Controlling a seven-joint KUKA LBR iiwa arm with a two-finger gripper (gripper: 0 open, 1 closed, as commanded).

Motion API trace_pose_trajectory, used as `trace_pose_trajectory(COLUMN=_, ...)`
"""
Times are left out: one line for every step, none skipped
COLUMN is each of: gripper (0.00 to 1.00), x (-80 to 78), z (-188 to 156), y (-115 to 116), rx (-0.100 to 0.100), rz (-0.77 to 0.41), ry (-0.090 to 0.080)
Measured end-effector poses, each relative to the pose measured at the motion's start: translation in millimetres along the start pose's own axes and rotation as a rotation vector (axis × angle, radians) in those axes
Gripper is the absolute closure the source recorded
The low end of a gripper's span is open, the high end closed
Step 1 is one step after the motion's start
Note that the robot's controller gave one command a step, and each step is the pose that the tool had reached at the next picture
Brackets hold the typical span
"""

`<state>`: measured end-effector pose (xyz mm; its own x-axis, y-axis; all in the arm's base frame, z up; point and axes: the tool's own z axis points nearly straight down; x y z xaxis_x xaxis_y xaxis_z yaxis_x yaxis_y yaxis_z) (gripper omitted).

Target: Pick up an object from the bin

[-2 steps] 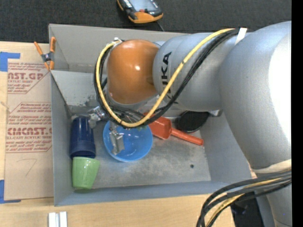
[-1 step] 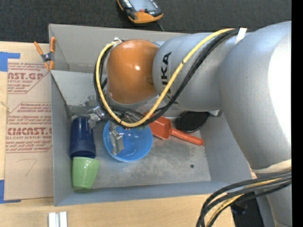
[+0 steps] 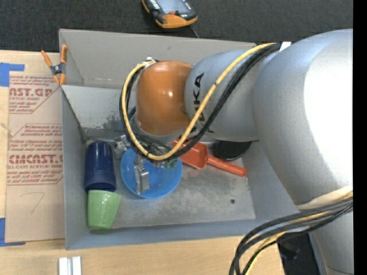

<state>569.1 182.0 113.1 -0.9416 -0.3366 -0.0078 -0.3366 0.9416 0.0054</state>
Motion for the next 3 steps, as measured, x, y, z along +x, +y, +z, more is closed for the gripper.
trace_pose_trajectory(gripper=0.00, x=-9.8, z=-11, y=-20, rx=0.000, rz=0.166, ry=-0.003)
trace_pose_trajectory(gripper=0.00, x=-10.1, z=-7, y=-19, rx=0.001, rz=0.135, ry=-0.004)
trace_pose_trajectory(gripper=0.00, x=-19.2, z=25, y=-5, rx=0.002, rz=-0.262, ry=-0.004)
